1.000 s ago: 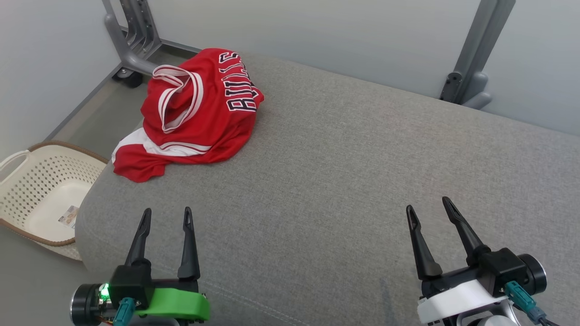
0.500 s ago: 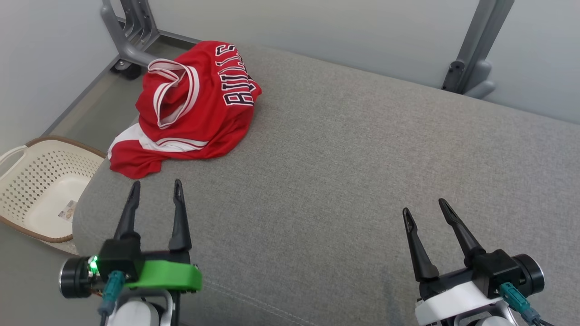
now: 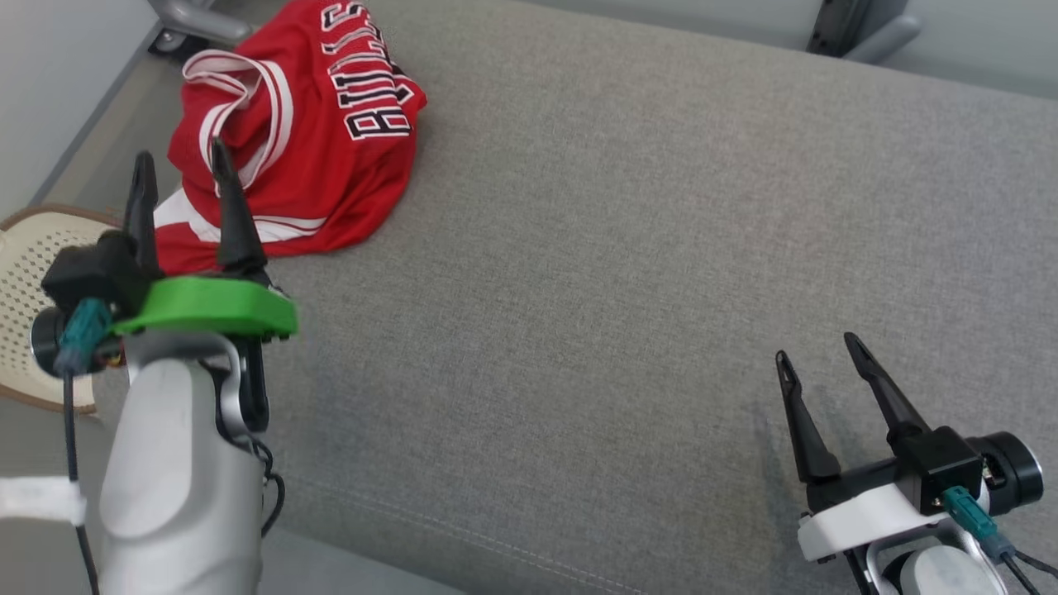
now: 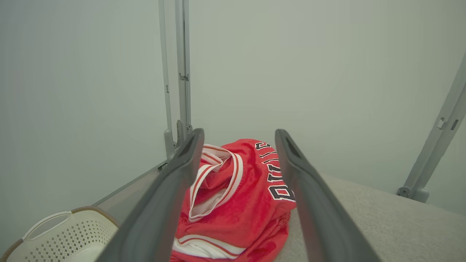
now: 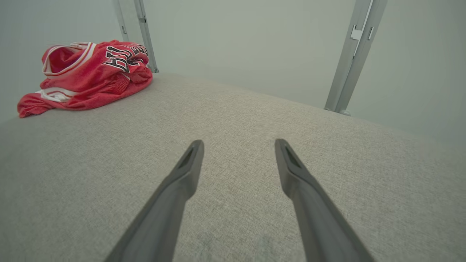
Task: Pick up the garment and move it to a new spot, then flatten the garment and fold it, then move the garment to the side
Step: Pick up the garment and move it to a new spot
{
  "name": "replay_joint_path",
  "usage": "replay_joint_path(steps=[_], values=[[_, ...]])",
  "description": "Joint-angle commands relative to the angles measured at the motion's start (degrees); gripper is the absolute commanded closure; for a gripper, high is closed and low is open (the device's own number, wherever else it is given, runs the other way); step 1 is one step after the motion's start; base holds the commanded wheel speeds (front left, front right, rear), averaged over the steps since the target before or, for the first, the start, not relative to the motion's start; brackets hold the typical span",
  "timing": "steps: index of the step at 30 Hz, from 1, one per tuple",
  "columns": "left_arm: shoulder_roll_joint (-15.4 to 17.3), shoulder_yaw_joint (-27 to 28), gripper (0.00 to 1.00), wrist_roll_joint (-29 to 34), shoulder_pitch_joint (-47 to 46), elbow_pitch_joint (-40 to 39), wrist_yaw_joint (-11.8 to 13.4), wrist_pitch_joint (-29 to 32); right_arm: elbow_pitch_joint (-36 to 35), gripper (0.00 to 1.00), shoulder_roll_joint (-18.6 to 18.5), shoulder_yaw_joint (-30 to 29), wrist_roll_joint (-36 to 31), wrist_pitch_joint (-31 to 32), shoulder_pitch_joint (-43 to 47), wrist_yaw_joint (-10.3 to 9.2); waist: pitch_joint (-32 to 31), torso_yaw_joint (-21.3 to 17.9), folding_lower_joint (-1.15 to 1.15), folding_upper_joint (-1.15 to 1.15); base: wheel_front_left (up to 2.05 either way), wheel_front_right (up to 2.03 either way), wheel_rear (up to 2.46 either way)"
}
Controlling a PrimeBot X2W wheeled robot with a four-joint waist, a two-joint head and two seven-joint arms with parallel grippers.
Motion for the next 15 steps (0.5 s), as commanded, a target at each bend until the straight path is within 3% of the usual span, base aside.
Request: replay_joint_path(steps=[1, 7, 15], values=[[0.2, 0.3, 0.0, -0.24, -4.06, 3.95, -0.62, -0.19, 0.26, 0.0, -1.0, -0.36, 0.0, -0.27, -1.28, 0.0, 5.68, -0.86, 0.0, 0.0, 0.0, 0.0, 0.0], [2.09, 0.84, 0.0, -2.51, -20.33, 21.38, -2.33, 5.57, 0.81, 0.0, -3.76, 0.04, 0.25, -0.27, -4.04, 0.0, 10.79, -1.37, 0.0, 0.0, 0.0, 0.0, 0.0], [5.29, 1.11, 0.0, -3.6, -34.05, 37.77, -0.93, 16.13, 1.01, 0.0, -5.15, -1.21, 1.01, -0.27, -5.86, 0.0, 14.64, -3.84, 0.0, 0.0, 0.0, 0.0, 0.0]])
